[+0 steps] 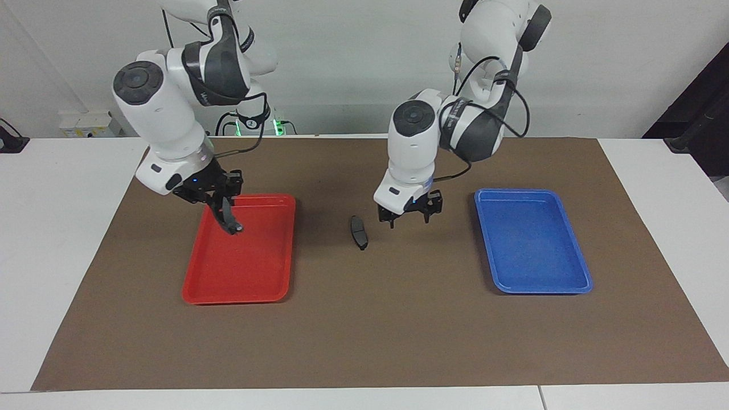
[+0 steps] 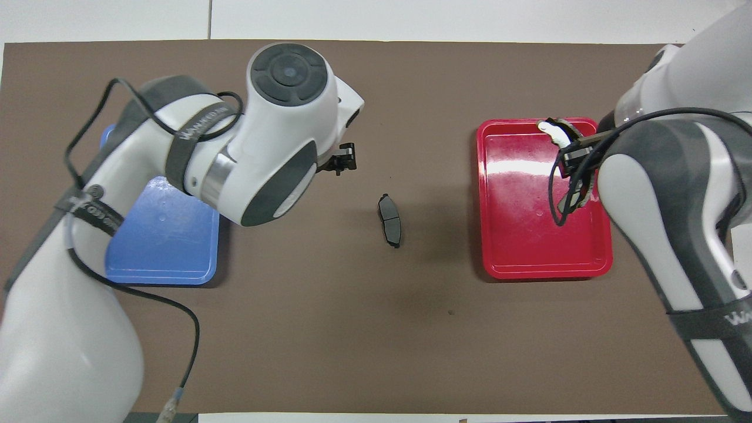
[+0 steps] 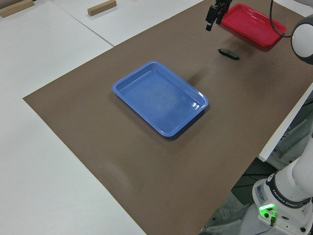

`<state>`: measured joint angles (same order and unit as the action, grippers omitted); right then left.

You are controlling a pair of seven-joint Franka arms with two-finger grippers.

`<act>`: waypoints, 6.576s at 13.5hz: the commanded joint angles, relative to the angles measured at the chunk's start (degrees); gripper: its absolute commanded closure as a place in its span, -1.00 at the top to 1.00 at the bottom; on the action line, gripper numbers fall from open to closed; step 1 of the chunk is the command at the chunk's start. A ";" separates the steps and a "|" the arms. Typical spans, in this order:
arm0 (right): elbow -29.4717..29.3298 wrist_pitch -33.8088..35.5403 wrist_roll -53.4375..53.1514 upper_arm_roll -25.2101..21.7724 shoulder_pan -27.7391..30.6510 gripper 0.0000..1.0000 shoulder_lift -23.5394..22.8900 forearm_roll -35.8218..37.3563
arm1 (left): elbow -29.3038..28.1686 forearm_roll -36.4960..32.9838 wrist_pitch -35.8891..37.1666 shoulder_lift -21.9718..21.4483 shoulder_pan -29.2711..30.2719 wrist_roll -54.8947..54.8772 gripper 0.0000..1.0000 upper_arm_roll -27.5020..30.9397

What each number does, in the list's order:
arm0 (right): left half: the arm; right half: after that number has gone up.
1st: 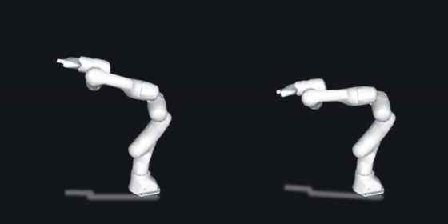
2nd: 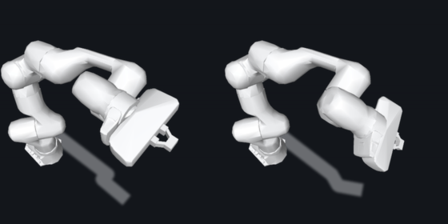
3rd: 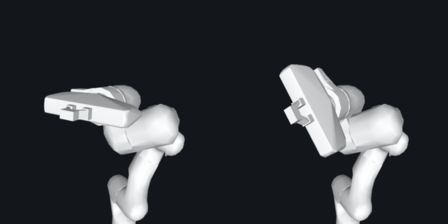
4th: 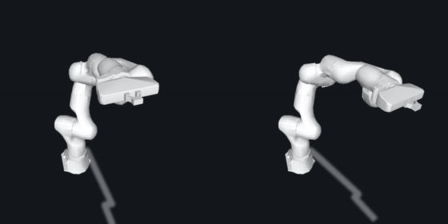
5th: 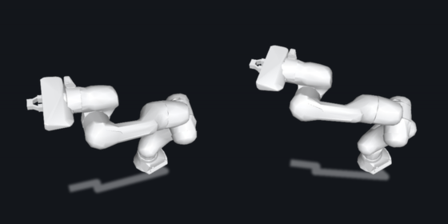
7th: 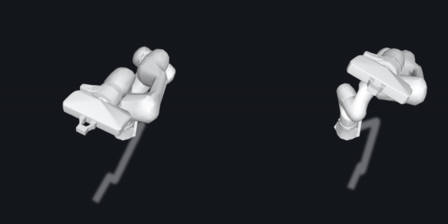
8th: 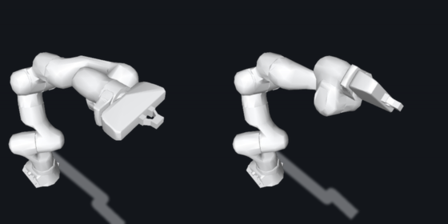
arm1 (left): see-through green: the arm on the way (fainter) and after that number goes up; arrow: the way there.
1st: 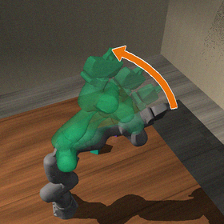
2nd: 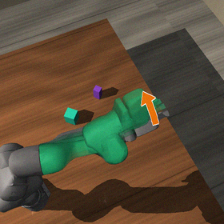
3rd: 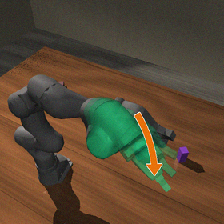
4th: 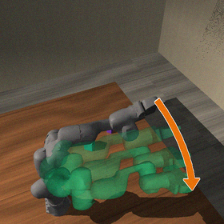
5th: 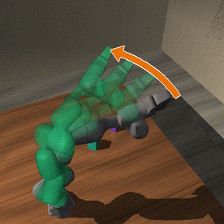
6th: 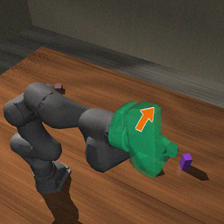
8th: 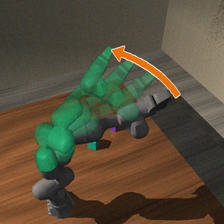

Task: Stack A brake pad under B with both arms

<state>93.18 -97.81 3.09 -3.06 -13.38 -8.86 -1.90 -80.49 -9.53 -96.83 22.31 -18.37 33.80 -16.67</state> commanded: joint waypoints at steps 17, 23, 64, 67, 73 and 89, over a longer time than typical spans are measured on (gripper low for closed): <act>4.01 -22.32 -16.99 0.07 -19.76 -1.00 -17.24 -5.04 | -12.84 10.85 4.11 -22.48 6.95 -36.52 0.99 21.15; 6.49 -24.88 -16.89 0.07 -20.46 -1.00 -16.62 -5.05 | -18.90 10.85 -1.95 -25.12 8.18 -37.23 0.99 20.80; 1.66 7.97 -10.93 -0.72 5.98 0.99 8.33 0.14 | -18.38 10.85 -1.78 -24.51 9.58 -37.14 0.99 19.31; 3.93 8.34 -5.57 -0.54 9.41 0.99 9.56 0.75 | -18.38 10.85 -2.04 -24.60 12.13 -37.05 0.99 15.97; 3.24 9.21 -3.01 -0.28 11.97 0.99 9.48 4.27 | -18.65 10.85 -2.05 -24.42 12.05 -36.96 0.99 16.49; 3.15 9.48 -2.39 0.16 14.87 0.99 11.06 3.92 | -18.74 10.85 -2.05 -24.33 12.04 -36.88 0.99 16.58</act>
<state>95.89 -88.78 -0.95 -4.04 -0.18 1.15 1.76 -97.62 0.39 -97.54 -0.93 -7.07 -2.82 0.33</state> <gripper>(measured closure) 0.000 0.004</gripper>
